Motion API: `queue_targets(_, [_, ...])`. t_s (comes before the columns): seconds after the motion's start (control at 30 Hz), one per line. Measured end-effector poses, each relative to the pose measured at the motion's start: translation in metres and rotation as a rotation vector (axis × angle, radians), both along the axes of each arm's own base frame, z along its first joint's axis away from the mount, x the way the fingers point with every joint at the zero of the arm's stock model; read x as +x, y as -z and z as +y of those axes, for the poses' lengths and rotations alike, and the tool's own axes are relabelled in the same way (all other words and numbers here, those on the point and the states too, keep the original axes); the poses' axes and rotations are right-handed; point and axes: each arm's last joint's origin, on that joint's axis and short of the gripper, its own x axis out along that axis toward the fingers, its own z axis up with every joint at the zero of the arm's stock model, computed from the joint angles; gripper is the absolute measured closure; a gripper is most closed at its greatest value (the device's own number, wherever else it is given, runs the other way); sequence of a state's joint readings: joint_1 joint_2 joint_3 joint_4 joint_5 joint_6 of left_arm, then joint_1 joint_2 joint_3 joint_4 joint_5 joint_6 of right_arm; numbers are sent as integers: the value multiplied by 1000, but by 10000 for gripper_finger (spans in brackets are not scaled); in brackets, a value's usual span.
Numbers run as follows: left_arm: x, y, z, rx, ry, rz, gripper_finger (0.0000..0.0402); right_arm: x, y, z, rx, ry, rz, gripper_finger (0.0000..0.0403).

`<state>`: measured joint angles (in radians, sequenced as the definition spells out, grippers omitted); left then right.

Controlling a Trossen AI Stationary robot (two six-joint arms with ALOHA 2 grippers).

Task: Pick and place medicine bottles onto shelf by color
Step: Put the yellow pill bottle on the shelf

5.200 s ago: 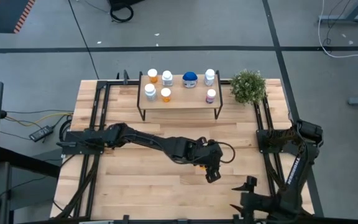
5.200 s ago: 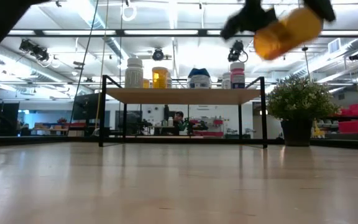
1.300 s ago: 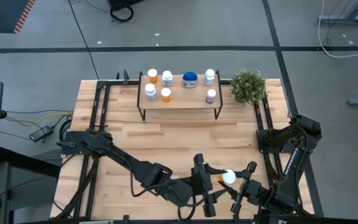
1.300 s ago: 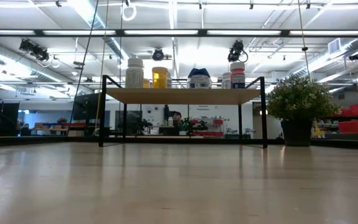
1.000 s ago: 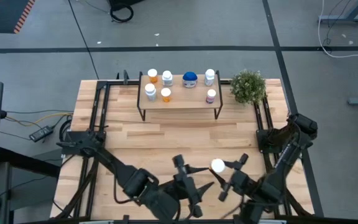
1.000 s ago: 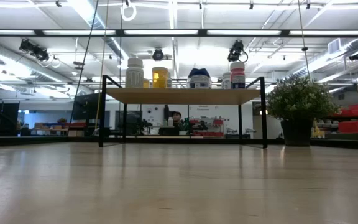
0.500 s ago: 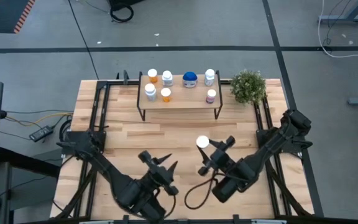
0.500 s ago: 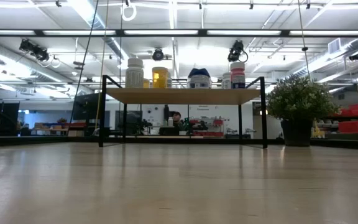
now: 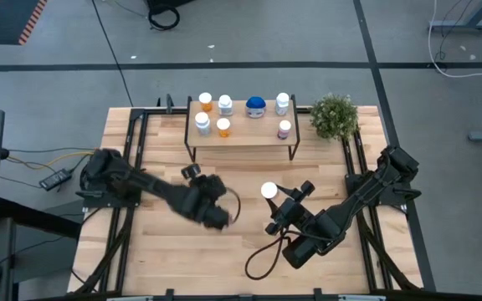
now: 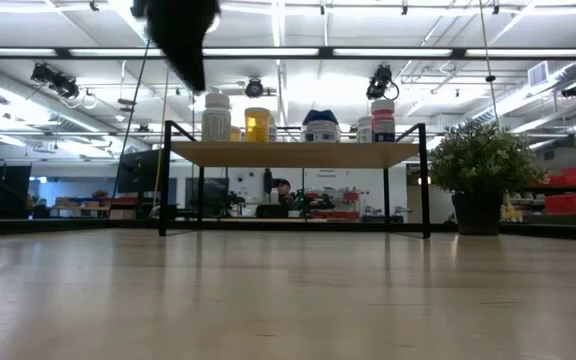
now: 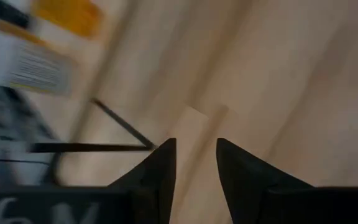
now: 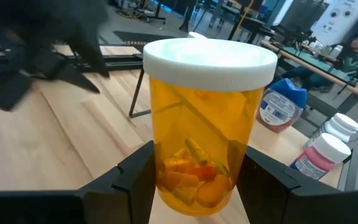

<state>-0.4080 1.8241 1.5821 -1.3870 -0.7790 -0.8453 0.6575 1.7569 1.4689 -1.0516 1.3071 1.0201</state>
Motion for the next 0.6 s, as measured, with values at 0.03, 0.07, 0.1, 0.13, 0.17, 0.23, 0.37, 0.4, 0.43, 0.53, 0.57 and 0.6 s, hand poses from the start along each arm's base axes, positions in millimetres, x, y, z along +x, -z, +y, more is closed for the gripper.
queue_targets(0.03, [-1,4,9,-51,12,17,283,0,0,0,-1,0,1,205])
queue_targets(0.07, [-2,8,18,-105,25,28,288,0,0,0,-2,0,2,205])
queue_targets(0.1, [-3,14,27,-163,45,40,292,0,0,0,-6,-2,6,205])
queue_targets(0.13, [-4,19,35,-217,65,53,296,0,0,0,-12,-4,12,205])
queue_targets(0.17, [-6,25,43,-260,74,58,300,1,0,-1,-20,-2,12,205])
queue_targets(0.23, [-9,33,57,-316,85,41,305,2,-1,-3,-36,5,13,205])
queue_targets(0.37, [-18,37,72,-325,143,-67,308,7,-1,-10,-65,24,33,205])
queue_targets(0.4, [-21,38,74,-327,165,-92,308,9,-1,-13,-70,34,37,205])
queue_targets(0.43, [-23,38,75,-337,190,-125,307,11,-1,-17,-72,46,40,205])
queue_targets(0.53, [-36,38,78,-405,272,-216,304,19,-1,-31,-71,90,43,205])
queue_targets(0.57, [-41,39,78,-433,305,-250,304,22,-1,-35,-68,103,40,205])
queue_targets(0.6, [-46,41,78,-456,334,-274,304,25,-1,-39,-63,117,36,205])
